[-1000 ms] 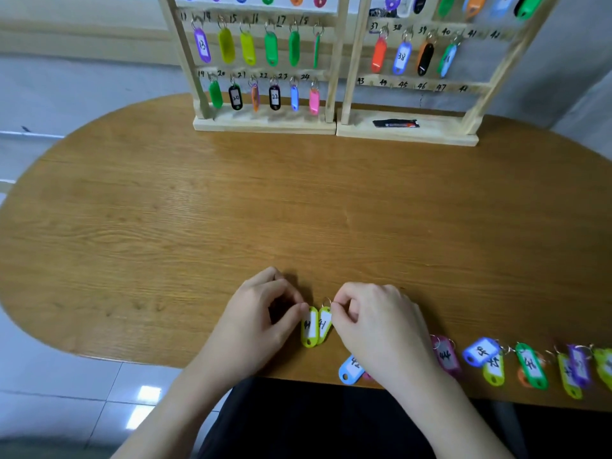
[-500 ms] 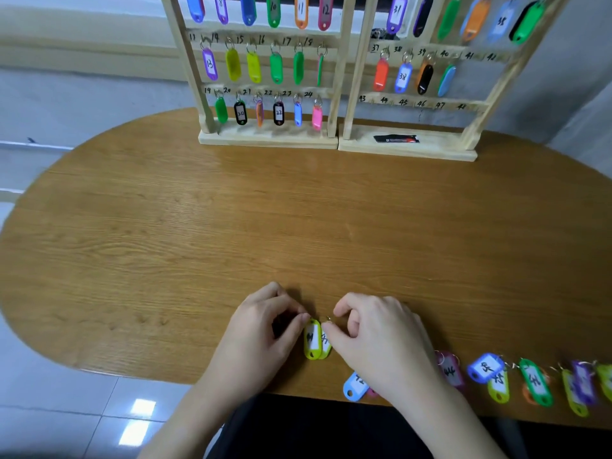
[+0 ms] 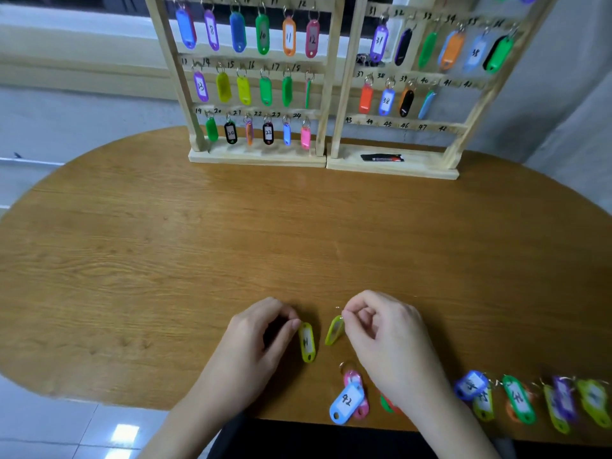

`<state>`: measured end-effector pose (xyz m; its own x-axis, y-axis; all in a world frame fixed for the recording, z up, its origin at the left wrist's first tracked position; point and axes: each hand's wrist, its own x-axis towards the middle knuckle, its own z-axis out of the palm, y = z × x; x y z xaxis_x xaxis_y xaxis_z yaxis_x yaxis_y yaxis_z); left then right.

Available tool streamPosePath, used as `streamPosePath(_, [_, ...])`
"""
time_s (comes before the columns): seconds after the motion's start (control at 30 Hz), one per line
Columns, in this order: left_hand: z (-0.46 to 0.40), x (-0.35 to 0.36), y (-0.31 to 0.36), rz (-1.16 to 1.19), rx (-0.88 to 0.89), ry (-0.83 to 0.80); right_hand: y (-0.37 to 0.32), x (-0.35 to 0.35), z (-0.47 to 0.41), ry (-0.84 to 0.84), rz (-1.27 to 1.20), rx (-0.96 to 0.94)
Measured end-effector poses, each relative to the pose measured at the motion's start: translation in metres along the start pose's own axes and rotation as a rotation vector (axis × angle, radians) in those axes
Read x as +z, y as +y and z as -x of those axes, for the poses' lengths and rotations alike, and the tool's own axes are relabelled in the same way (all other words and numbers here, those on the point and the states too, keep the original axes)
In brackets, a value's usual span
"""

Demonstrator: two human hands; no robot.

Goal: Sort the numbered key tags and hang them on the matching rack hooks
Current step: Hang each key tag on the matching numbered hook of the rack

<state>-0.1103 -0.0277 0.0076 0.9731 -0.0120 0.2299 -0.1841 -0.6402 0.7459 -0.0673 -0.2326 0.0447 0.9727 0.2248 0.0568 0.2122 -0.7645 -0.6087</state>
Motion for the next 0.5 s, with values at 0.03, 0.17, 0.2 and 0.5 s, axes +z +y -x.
streamPosePath(0.03, [-0.005, 0.001, 0.004, 0.006, 0.009, -0.008, 0.004, -0.005, -0.001, 0.022, -0.035, 0.01])
streamPosePath(0.17, [-0.028, 0.003, 0.019, 0.011, 0.062, -0.054, 0.018, -0.023, -0.011, 0.11, -0.179, 0.01])
streamPosePath(0.2, [-0.035, 0.005, 0.024, 0.016, 0.081, -0.059, 0.022, -0.029, -0.015, 0.13, -0.231, 0.011])
streamPosePath(0.5, [-0.118, 0.025, 0.057, -0.06, 0.252, -0.064, 0.06, -0.076, -0.063, 0.206, -0.356, 0.042])
